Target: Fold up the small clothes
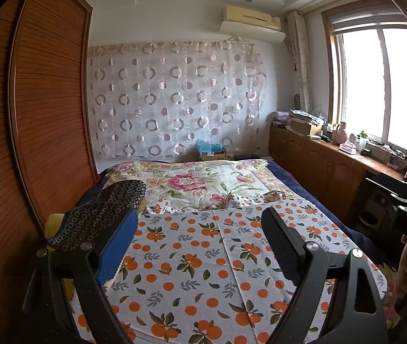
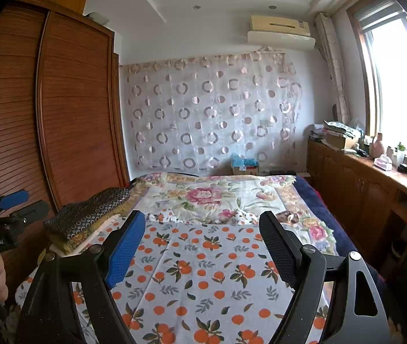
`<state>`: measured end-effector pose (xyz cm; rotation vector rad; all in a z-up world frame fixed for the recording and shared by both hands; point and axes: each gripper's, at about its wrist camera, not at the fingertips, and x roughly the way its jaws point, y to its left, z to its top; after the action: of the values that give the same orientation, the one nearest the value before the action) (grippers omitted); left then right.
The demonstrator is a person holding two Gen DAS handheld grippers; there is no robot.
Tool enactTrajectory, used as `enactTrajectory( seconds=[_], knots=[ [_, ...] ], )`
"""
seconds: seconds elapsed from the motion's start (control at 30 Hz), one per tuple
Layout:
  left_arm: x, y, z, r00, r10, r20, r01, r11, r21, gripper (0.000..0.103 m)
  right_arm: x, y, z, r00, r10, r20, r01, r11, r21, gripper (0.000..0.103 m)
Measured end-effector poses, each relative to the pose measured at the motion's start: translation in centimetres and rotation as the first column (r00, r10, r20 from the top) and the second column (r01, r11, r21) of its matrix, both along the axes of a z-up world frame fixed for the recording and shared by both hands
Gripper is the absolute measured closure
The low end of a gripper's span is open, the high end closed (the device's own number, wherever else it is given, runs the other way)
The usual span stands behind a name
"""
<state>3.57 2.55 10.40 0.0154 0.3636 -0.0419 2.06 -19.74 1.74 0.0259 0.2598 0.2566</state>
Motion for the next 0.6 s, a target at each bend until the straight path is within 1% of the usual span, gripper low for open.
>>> enactTrajectory(
  seconds=[0.6],
  knots=[
    [-0.4,1.1,0.0,1.000,0.008,0.004,-0.008,1.000,0.001,0.015,0.1,-1.1,-0.2,1.000,0.001,0.004,-0.001,1.000,0.000,0.020]
  ],
)
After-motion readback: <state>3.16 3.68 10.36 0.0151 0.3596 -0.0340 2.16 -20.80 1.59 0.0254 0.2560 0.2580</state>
